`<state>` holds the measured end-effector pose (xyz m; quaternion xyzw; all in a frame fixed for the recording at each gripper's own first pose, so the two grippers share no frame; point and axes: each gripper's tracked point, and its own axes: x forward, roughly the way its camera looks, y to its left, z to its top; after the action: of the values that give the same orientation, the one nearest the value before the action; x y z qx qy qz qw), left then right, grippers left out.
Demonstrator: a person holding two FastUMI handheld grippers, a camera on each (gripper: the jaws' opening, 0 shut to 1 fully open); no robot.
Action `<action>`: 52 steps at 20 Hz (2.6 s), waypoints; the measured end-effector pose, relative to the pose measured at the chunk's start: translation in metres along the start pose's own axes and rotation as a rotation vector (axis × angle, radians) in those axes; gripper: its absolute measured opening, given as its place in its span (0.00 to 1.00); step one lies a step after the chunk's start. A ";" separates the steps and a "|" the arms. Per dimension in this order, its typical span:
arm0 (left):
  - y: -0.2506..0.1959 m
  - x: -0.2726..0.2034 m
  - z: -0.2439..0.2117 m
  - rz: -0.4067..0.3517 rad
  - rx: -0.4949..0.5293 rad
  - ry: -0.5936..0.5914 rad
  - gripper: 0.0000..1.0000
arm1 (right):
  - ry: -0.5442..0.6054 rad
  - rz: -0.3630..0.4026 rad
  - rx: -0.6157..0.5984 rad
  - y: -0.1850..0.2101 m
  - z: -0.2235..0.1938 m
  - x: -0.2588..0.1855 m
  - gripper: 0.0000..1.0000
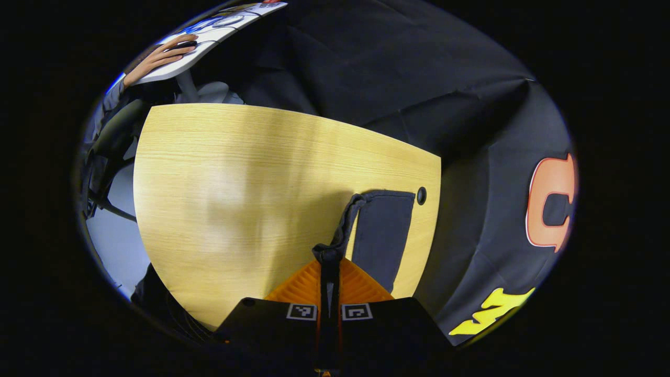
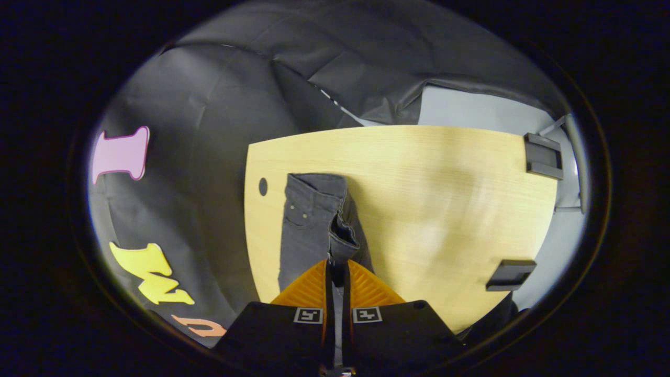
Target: Grasp the waist and the cuffs of the jeans and fold them to make the two legs overlap; first hold the waist and fold one-third of the jeans toward the cuffs, then hold the cuffs and fold the remaining one-third in the same direction to finish folding.
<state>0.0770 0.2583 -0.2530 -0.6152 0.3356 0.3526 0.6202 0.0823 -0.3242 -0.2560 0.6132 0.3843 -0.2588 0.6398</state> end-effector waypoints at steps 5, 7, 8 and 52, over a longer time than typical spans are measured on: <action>-0.045 0.001 0.000 0.032 -0.103 0.015 0.04 | 0.025 0.051 0.102 0.057 0.011 -0.001 0.06; -0.061 0.005 0.005 0.072 -0.144 0.007 0.04 | 0.028 0.060 0.129 0.073 0.018 0.006 0.06; -0.071 0.008 0.009 0.080 -0.158 0.000 0.04 | 0.025 0.064 0.142 0.081 0.023 0.012 0.06; -0.309 -0.120 -0.125 -0.657 0.923 -0.214 0.78 | -0.654 0.354 -1.016 0.237 -0.050 -0.080 0.86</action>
<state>0.2790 0.1322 0.0099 -0.3138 0.1811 0.0189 0.9319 0.2178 -0.2594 -0.0497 0.1762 0.1362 -0.1084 0.9688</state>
